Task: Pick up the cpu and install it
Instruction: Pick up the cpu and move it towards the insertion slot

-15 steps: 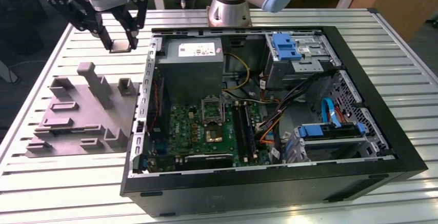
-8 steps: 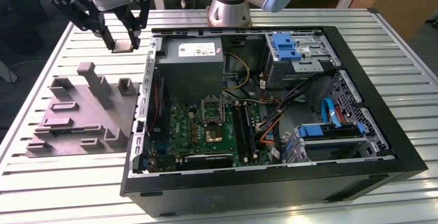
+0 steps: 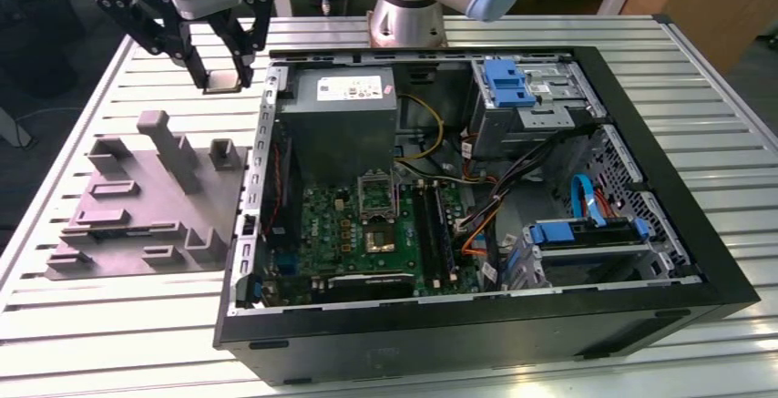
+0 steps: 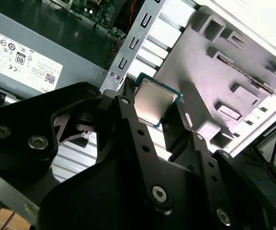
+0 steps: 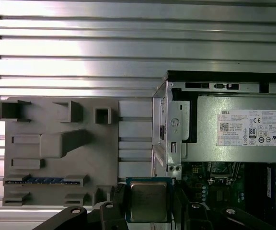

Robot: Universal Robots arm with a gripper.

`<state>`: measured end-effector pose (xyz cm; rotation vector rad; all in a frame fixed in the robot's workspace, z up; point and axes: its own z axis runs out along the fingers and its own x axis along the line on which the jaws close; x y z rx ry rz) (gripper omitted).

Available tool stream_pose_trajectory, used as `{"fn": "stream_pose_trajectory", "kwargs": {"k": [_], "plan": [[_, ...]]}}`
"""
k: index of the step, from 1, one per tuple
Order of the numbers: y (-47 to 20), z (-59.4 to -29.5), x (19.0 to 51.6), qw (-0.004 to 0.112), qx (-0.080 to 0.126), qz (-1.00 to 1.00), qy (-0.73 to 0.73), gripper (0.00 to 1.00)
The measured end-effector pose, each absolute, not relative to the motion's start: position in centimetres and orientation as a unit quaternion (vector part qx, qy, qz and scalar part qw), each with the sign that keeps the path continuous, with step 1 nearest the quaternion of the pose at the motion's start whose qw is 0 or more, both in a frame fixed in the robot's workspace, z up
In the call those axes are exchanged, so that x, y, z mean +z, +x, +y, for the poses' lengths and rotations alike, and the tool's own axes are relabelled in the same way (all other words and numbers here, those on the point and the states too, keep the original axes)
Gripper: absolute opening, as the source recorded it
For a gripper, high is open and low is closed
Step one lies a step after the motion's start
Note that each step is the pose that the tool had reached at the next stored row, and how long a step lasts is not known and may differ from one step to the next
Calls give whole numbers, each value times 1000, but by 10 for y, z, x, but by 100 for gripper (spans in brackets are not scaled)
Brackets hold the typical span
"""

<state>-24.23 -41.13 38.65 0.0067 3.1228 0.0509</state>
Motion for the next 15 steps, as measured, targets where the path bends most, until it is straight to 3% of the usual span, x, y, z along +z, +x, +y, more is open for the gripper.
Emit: {"fn": "stream_pose_trajectory", "kwargs": {"k": [15], "plan": [[-233, -411, 386, 9, 16, 1000, 2, 47]]}}
